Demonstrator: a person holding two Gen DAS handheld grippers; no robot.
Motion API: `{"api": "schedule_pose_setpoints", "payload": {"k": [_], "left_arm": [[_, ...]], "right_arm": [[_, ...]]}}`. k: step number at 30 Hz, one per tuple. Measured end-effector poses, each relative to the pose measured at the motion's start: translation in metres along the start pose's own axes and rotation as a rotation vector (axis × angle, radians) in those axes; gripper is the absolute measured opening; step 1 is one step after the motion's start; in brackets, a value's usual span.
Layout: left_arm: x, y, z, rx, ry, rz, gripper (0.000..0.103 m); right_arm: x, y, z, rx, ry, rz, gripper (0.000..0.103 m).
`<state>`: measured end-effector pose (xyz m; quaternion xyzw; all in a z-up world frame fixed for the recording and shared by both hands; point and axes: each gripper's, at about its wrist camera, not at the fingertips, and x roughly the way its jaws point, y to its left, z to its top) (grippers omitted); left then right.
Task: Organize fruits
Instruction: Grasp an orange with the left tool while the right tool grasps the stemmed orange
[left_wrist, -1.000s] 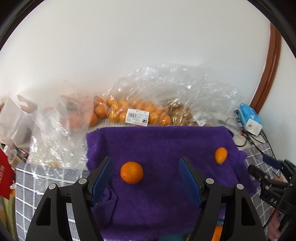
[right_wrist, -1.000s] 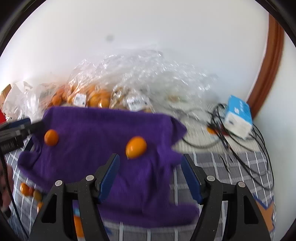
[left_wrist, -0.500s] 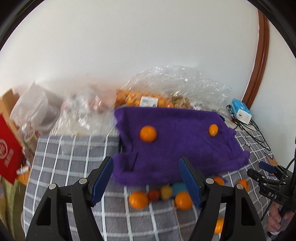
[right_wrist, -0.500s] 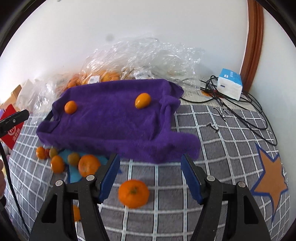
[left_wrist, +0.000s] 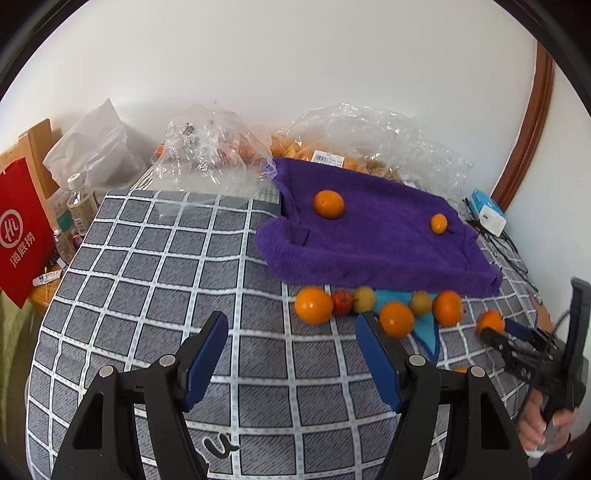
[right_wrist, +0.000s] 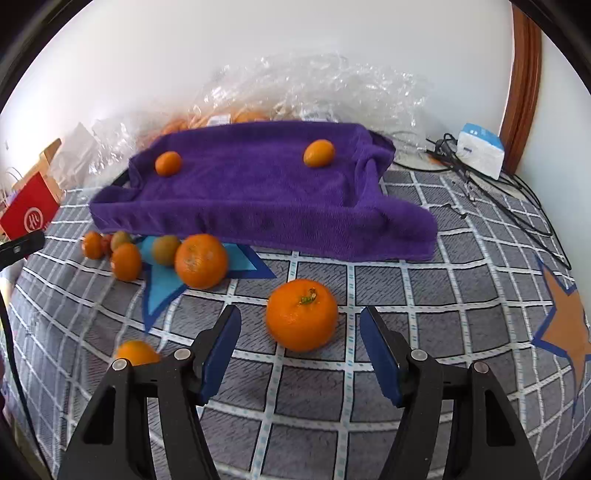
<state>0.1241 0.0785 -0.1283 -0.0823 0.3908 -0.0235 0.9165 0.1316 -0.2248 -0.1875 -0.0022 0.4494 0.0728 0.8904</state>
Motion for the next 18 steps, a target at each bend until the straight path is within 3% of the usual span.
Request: {"api": "schedule_pose_setpoints", "payload": {"k": [2,4,11,14,18], "left_arm": [[0.003,-0.003,-0.003,0.004,0.003,0.005,0.070],[0.007,-0.007,-0.004,0.005,0.014,0.003,0.070],[0.038,-0.023,0.003,0.040,0.055,0.038,0.068],[0.051,-0.023,0.004,0.042,0.050,0.054,0.062],[0.065,-0.016,0.002,0.009,0.042,0.033,0.044]], "right_arm": [[0.011,-0.002,0.000,0.014,0.036,-0.006,0.049],[0.010,0.000,-0.001,-0.015,0.012,-0.041,0.042],[0.005,-0.012,0.008,0.017,-0.010,-0.007,0.042],[0.013,-0.015,0.007,0.018,-0.008,0.006,0.042],[0.016,-0.016,0.007,0.020,-0.012,0.014,0.042]]}}
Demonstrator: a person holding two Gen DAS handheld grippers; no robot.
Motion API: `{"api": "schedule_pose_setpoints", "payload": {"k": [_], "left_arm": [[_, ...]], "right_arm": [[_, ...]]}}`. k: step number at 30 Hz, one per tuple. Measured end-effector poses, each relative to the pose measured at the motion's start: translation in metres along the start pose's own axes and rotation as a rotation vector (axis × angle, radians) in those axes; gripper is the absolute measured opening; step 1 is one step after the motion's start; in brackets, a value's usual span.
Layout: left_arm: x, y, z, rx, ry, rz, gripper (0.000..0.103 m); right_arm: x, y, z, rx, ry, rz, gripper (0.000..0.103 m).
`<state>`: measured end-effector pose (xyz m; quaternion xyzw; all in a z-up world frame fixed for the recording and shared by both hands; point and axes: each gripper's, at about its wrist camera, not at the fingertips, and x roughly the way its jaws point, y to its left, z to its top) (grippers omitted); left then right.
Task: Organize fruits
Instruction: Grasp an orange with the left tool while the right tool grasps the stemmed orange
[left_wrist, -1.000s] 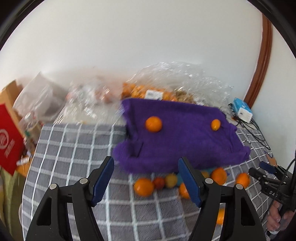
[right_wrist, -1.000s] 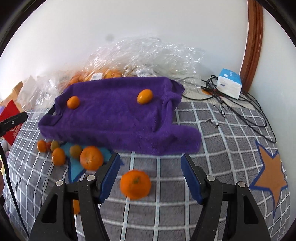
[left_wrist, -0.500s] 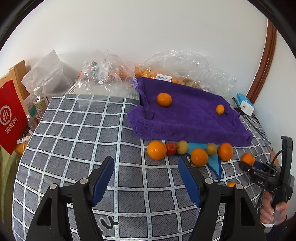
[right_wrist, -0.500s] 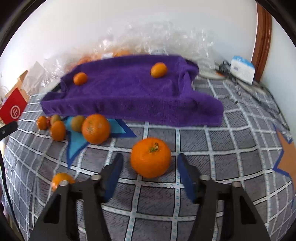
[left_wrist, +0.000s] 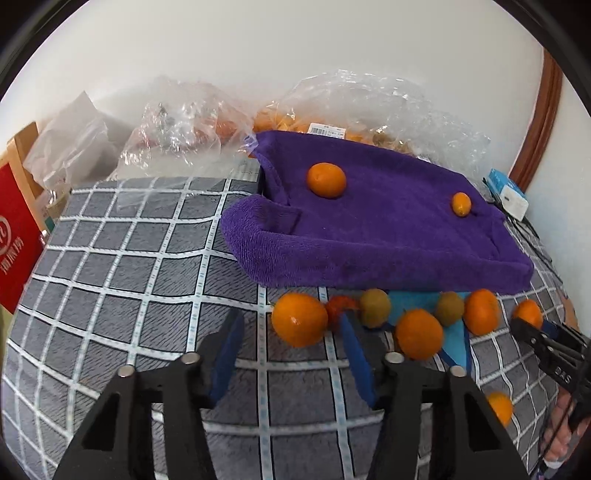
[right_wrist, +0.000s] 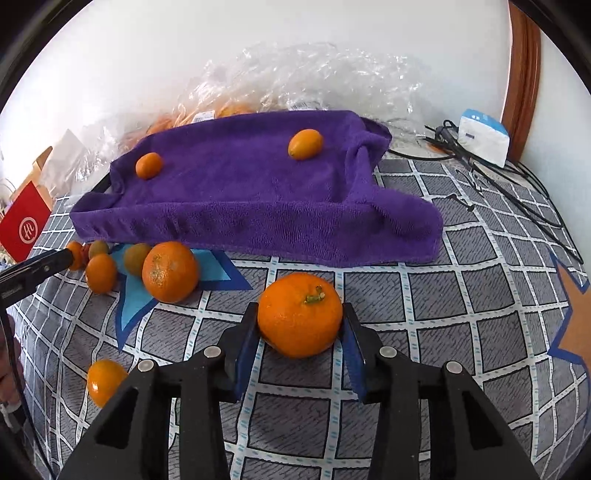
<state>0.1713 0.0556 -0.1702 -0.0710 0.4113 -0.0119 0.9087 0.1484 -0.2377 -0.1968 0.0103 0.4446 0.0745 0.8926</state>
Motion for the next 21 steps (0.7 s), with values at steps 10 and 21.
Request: {"api": "schedule_pose_setpoints", "payload": {"k": [10,21], "left_arm": [[-0.018,0.014,-0.010,-0.021,0.042,-0.076,0.032],[-0.011,0.010,-0.020,0.002,0.038,-0.062,0.033]], "right_arm": [[0.000,0.004,-0.004,-0.015,-0.001,0.005,0.042],[0.002,0.012,-0.004,-0.059,0.002,-0.032,0.042]]}}
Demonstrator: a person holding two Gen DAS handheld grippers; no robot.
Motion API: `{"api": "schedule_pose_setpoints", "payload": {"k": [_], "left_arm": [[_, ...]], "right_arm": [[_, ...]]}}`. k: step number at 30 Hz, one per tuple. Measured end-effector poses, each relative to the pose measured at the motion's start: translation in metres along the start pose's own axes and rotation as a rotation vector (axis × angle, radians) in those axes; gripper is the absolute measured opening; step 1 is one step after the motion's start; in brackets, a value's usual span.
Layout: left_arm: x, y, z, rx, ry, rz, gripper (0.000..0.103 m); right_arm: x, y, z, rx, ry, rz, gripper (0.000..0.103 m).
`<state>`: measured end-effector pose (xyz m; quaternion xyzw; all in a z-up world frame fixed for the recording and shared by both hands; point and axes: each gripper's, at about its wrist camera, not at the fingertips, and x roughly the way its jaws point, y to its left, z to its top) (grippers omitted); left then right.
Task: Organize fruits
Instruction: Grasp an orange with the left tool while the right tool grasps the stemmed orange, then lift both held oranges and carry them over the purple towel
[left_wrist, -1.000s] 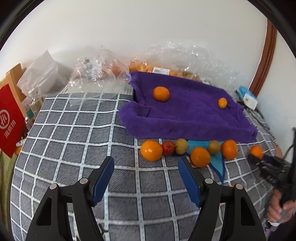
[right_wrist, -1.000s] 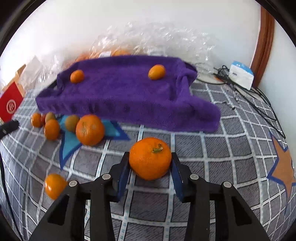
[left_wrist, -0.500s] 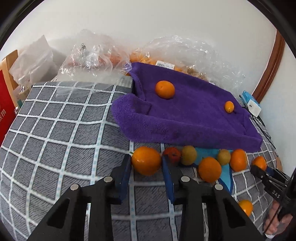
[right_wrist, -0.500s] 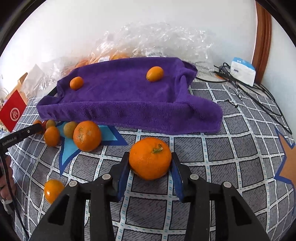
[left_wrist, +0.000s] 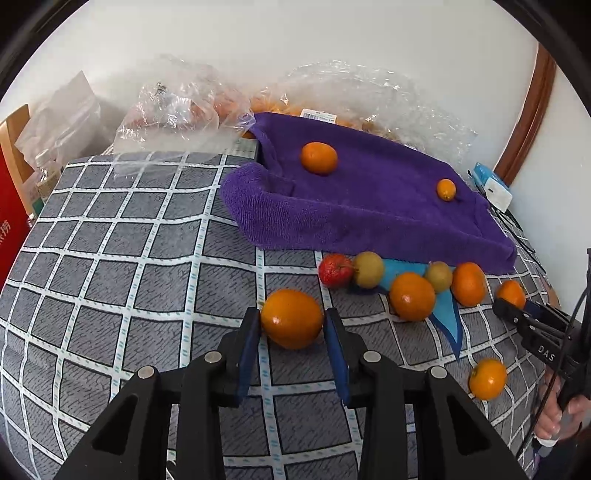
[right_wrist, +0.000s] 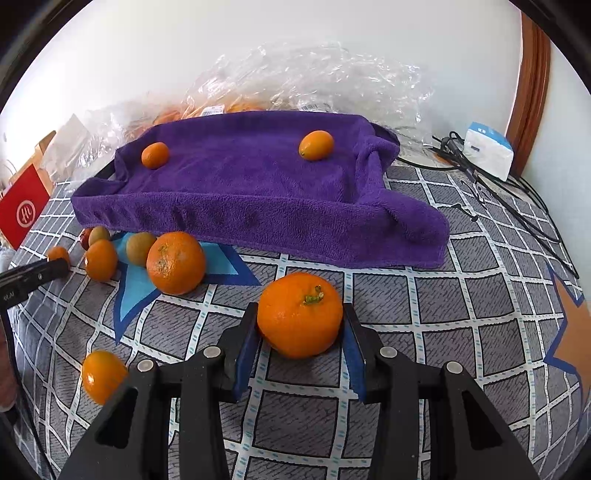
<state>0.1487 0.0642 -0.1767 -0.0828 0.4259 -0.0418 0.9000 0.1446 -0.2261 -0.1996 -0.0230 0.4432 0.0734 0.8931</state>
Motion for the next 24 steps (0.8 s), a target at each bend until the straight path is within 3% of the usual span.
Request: {"api": "schedule_pose_setpoints", "payload": {"k": [5,14,24], "left_arm": [[0.002,-0.001,0.000,0.012,-0.016,0.023,0.034],[-0.001,0.012,-0.003,-0.062,-0.034,-0.067,0.032],[-0.018,0.008,-0.004,-0.067,-0.133,-0.087,0.032]], "right_arm": [[0.000,-0.001,0.001,0.011,0.004,0.016,0.044],[-0.002,-0.005,0.000,0.023,-0.007,0.032,0.042],[-0.007,-0.008,0.000,0.043,-0.038,0.045,0.042]]}}
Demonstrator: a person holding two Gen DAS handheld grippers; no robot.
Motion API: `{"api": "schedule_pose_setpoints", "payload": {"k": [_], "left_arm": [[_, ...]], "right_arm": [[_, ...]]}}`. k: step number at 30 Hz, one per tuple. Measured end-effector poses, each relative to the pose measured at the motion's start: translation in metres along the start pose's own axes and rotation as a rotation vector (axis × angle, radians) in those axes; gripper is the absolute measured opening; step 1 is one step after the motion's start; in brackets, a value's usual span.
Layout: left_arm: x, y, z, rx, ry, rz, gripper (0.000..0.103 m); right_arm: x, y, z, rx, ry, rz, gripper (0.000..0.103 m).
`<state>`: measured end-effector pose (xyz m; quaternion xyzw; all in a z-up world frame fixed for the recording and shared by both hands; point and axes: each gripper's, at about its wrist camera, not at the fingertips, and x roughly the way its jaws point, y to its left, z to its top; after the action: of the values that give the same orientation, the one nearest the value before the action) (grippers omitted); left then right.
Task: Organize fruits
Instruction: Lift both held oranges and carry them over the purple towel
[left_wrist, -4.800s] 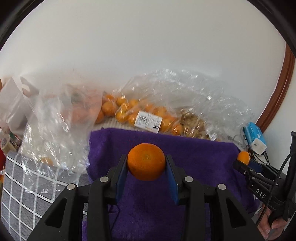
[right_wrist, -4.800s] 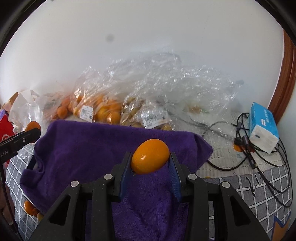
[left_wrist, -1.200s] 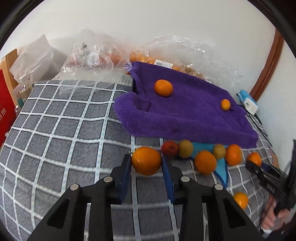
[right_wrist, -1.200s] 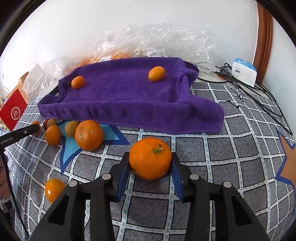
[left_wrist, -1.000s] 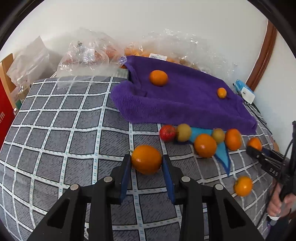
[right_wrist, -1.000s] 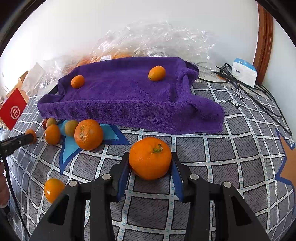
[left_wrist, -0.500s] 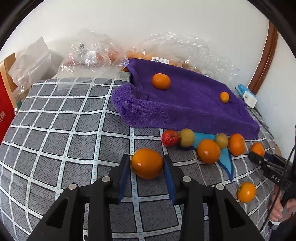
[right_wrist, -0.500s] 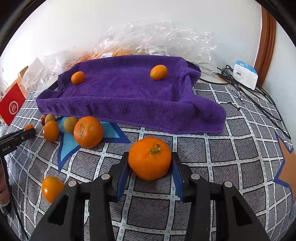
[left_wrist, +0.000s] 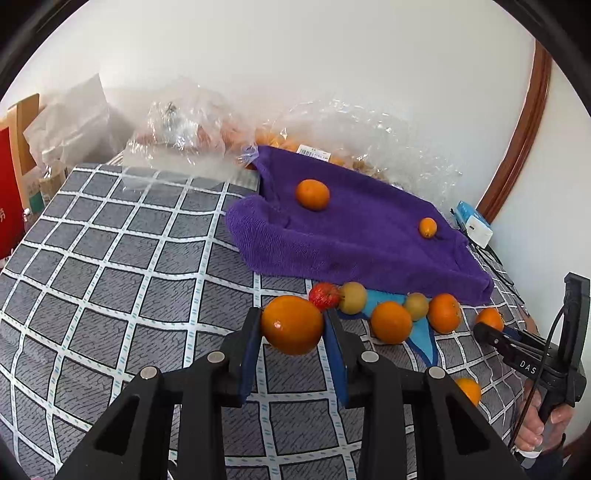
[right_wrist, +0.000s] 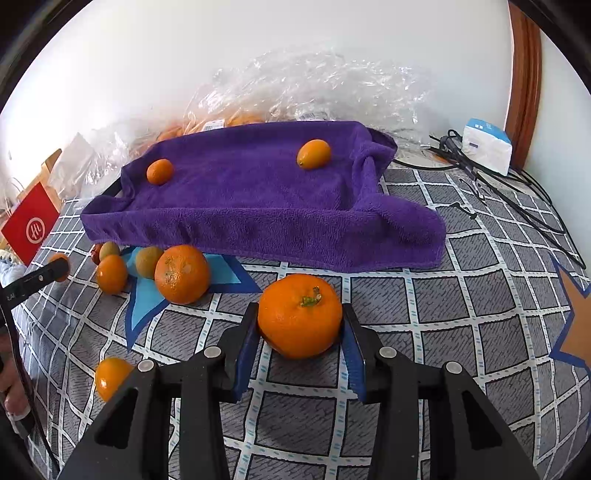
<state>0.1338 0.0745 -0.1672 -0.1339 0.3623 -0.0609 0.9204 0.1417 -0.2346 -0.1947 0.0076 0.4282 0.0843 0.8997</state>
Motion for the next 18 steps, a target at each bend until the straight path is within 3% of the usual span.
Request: {"api": "schedule_pose_setpoints", "payload": {"k": [11,18], "left_arm": [[-0.004,0.006,0.002,-0.037,-0.020,0.014,0.032],[-0.014,-0.008,0.000,0.033,-0.064,0.001,0.032]], "right_arm": [[-0.001,-0.008,0.001,0.040,-0.001,0.023,0.042],[-0.001,-0.016,0.001,0.088,-0.007,0.018,0.042]]}}
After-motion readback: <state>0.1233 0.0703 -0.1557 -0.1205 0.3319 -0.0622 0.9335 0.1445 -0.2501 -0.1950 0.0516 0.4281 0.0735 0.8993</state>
